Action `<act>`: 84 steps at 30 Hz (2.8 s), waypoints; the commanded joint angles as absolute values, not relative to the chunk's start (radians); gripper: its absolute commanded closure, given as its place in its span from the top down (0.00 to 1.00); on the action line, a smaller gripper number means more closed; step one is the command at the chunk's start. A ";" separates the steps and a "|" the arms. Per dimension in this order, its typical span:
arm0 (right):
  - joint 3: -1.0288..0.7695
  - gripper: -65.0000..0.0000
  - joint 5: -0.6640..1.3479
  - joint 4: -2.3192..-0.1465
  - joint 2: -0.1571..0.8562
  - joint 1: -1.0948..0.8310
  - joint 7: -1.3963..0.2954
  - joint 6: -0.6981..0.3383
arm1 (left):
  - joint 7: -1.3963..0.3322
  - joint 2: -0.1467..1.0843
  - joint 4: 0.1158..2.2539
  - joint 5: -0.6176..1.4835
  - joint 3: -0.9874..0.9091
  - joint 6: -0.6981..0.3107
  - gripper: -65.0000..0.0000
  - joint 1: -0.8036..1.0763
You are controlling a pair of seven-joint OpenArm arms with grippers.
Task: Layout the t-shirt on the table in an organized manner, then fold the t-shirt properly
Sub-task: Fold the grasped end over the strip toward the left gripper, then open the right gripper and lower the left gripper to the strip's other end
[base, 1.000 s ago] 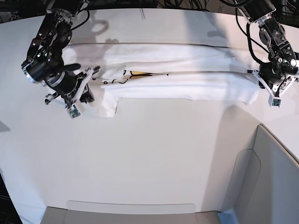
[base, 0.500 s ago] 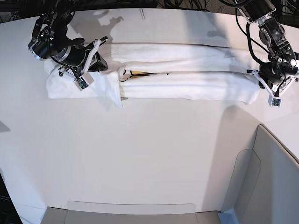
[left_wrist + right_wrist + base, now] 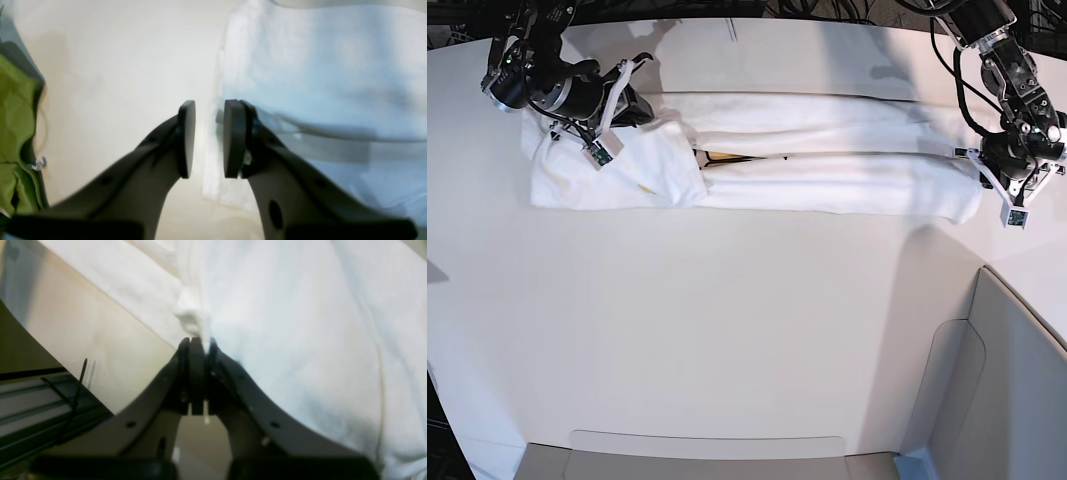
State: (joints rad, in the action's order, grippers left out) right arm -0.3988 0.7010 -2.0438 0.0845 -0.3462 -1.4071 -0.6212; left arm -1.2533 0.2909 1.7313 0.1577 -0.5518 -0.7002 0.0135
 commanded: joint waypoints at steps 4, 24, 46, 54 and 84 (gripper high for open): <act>-0.395 0.00 0.670 -2.055 0.084 -0.337 -1.396 -0.624 | -1.239 0.308 1.748 0.163 -0.555 -0.698 0.24 0.001; -0.521 0.45 0.780 -2.060 0.091 -0.291 -1.396 -0.625 | -1.241 0.308 1.748 0.163 -0.559 -0.698 0.24 0.002; -0.700 0.00 0.743 -1.804 -0.007 -0.188 -1.396 -0.616 | -1.241 0.294 1.748 0.166 -0.561 -0.698 0.24 0.013; -0.725 0.00 0.579 -1.805 0.016 -0.193 -1.396 -0.616 | -1.241 0.294 1.748 0.166 -0.564 -0.698 0.24 0.025; -0.851 0.00 0.501 -1.801 0.122 -0.194 -1.396 -0.616 | -1.396 0.449 1.225 0.792 -0.885 -0.698 0.42 0.018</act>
